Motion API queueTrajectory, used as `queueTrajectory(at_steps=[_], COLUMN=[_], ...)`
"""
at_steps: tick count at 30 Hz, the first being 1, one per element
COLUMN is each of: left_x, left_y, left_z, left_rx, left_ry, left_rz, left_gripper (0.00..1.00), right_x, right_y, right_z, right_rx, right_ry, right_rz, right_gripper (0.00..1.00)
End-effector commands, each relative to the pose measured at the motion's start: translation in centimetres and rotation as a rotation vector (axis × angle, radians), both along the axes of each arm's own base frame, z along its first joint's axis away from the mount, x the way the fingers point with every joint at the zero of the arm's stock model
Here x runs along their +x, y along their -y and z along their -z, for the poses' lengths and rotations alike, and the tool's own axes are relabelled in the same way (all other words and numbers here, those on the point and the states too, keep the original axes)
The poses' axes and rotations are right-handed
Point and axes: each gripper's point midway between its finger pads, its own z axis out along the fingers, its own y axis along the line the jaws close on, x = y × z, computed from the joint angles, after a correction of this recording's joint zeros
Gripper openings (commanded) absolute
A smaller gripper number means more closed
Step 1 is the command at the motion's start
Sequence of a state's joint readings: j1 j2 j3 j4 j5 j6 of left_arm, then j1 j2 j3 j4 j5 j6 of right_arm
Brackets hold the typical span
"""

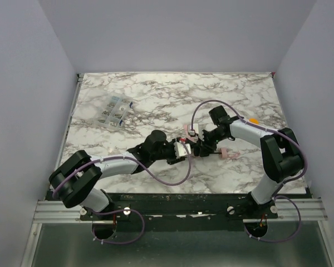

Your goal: Put away the umbrella

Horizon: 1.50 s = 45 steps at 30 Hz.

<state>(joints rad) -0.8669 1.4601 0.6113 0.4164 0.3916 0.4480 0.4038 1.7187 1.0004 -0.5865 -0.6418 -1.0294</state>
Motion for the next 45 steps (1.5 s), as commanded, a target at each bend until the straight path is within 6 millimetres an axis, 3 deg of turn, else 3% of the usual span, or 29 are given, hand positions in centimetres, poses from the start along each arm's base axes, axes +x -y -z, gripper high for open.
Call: queueTrajectory(at_steps=[1, 5, 9, 11, 16, 18, 20, 24, 27, 31, 35, 37, 39, 40, 42, 45], left_x=[4.8, 6.2, 7.4, 7.7, 8.4, 8.6, 8.6, 8.4, 8.9, 9.8, 9.5, 9.6, 9.7, 9.7, 9.6, 9.6], left_y=[-2.7, -3.1, -2.7, -2.5, -2.4, -2.5, -2.8, -3.4, -4.1, -5.0, -4.3, -4.0, -3.8, -3.7, -3.4, -3.2], left_z=[-2.1, -3.3, -3.3, -3.6, -4.4, -4.7, -5.4, -6.2, -5.2, -2.8, -0.9, -0.1, 0.6, 0.8, 1.2, 1.6], left_rx=[-0.109, -0.215, -0.332, -0.4, -0.551, -0.599, -0.643, -0.669, -0.646, -0.594, -0.502, -0.475, -0.462, -0.462, -0.465, -0.466], left_ry=[-0.158, -0.433, -0.753, -0.895, -1.121, -1.202, -1.232, -1.233, -1.223, -1.202, -1.173, -1.163, -1.153, -1.156, -1.182, -1.191], left_rz=[-0.248, -0.344, -0.43, -0.408, -0.345, -0.342, -0.333, -0.319, -0.364, -0.483, -0.545, -0.576, -0.608, -0.609, -0.608, -0.631], left_gripper=[0.61, 0.63, 0.65, 0.72, 0.73, 0.78, 0.86, 0.86, 0.99, 0.99, 0.98, 0.91, 0.76, 0.63, 0.26, 0.0], right_x=[-4.6, -3.9, -3.9, -4.2, -4.3, -4.4, -4.5, -4.6, -4.7, -4.9, -5.0, -5.2, -5.4, -5.5, -5.7, -5.9], right_y=[3.4, 4.0, 4.4, 4.6, 5.0, 4.9, 4.9, 4.9, 4.9, 5.1, 5.3, 5.5, 5.5, 5.5, 5.5, 5.5], right_z=[4.2, 4.0, 4.3, 4.6, 4.9, 5.0, 5.0, 5.1, 5.1, 5.2, 5.2, 5.4, 5.4, 5.4, 5.5, 5.6], right_rx=[-0.158, -0.161, -0.181, -0.199, -0.212, -0.215, -0.215, -0.216, -0.219, -0.221, -0.225, -0.228, -0.229, -0.23, -0.232, -0.239], right_ry=[-0.116, 0.013, 0.074, 0.086, 0.116, 0.105, 0.099, 0.096, 0.092, 0.118, 0.173, 0.197, 0.231, 0.243, 0.261, 0.255], right_rz=[-0.024, -0.044, -0.077, -0.094, -0.109, -0.11, -0.111, -0.116, -0.121, -0.136, -0.171, -0.199, -0.227, -0.242, -0.261, -0.269], right_gripper=[0.01, 0.01, 0.01, 0.01, 0.0, 0.01, 0.01, 0.01, 0.01, 0.01, 0.01, 0.01, 0.01, 0.01, 0.0, 0.01])
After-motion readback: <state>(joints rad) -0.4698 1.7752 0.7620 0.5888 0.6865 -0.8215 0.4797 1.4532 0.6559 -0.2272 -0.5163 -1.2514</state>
